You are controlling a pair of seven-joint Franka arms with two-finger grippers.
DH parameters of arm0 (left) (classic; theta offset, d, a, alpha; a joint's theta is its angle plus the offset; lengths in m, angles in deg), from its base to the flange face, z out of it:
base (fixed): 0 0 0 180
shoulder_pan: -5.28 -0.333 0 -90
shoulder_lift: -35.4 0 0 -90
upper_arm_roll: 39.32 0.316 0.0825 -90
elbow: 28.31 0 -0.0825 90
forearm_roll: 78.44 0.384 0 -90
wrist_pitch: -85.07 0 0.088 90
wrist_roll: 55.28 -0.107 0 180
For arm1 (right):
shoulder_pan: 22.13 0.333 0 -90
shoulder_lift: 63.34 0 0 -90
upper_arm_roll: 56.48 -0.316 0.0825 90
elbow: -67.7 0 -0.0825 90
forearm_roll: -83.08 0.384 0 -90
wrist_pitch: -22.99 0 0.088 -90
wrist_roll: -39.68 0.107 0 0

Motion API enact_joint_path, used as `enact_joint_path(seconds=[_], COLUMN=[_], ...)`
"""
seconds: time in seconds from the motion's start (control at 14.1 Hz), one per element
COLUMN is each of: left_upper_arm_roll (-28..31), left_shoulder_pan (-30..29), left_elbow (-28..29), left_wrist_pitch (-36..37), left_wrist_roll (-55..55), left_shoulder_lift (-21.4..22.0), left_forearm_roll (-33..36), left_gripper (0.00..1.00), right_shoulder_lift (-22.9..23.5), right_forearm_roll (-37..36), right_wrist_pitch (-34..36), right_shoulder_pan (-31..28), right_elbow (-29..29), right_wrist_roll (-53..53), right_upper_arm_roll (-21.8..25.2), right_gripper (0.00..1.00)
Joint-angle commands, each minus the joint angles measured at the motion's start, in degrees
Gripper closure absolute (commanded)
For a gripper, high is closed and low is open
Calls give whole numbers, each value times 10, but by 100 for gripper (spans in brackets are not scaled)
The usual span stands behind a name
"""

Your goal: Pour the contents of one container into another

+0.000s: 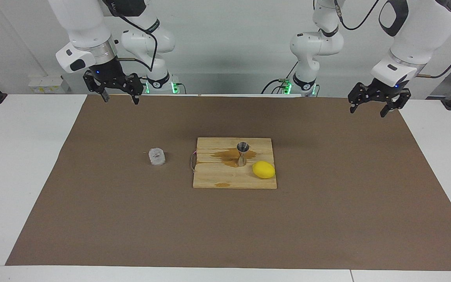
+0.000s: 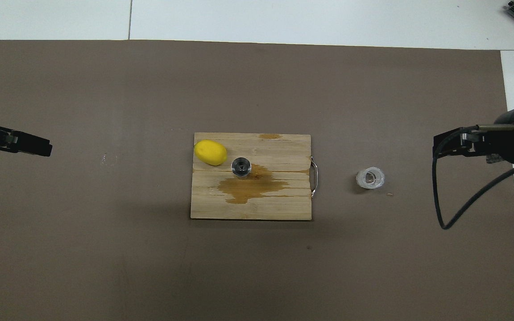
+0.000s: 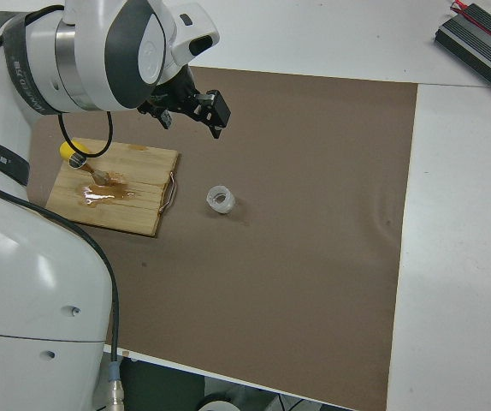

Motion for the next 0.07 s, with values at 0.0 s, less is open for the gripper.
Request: enact_joint_path(seconds=[0.0], left_upper_arm_roll=[3], left_shoulder_pan=[4], left_elbow=[10], left_wrist_pitch=[-7], left_wrist_roll=[6], left_shoulder_lift=[6], left_forearm_roll=[9], left_gripper=[0], right_shoulder_lift=[-10], right_forearm_roll=[12], right_wrist_pitch=[-14], right_shoulder_pan=[-5], right_elbow=[16], right_wrist_roll=[9], right_upper_arm_roll=[-2], right_gripper=[0])
